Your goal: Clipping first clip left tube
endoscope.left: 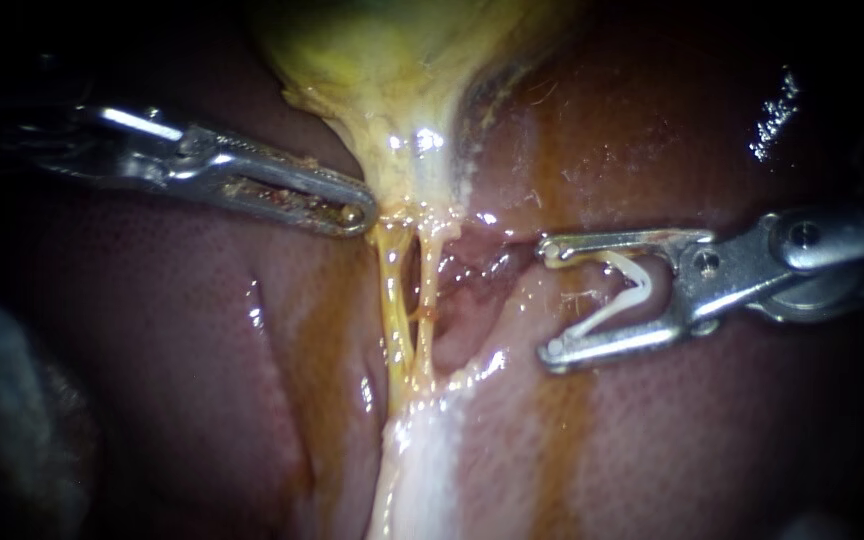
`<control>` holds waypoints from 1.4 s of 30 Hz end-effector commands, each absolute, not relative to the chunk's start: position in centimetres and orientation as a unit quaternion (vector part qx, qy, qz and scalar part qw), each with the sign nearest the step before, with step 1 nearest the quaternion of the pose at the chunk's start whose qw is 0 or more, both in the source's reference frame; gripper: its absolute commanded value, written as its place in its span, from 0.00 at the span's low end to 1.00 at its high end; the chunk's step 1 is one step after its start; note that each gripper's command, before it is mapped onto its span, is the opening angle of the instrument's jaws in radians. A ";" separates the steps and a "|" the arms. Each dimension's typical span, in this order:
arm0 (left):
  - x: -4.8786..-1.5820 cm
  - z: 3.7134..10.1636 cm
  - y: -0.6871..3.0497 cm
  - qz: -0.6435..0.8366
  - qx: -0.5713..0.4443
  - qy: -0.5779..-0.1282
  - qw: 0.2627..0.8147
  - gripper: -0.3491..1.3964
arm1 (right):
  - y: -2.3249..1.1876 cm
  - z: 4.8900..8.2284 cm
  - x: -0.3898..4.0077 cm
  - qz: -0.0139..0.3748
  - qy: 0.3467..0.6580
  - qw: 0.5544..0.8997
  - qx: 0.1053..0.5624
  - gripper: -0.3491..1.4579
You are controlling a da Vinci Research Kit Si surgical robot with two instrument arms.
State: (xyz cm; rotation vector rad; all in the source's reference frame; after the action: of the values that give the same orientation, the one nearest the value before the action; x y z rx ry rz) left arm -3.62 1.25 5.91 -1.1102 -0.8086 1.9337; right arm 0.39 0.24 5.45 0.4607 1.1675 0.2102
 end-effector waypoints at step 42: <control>-3.18 5.32 1.29 0.753 -0.432 -0.318 0.382 0.00 | 0.01 5.47 1.34 0.208 0.499 0.782 0.310 0.46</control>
State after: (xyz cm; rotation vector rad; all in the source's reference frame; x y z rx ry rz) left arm -3.18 1.29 5.32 -1.1027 -0.8105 1.9212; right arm 1.36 0.01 5.48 0.6740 1.0752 0.4554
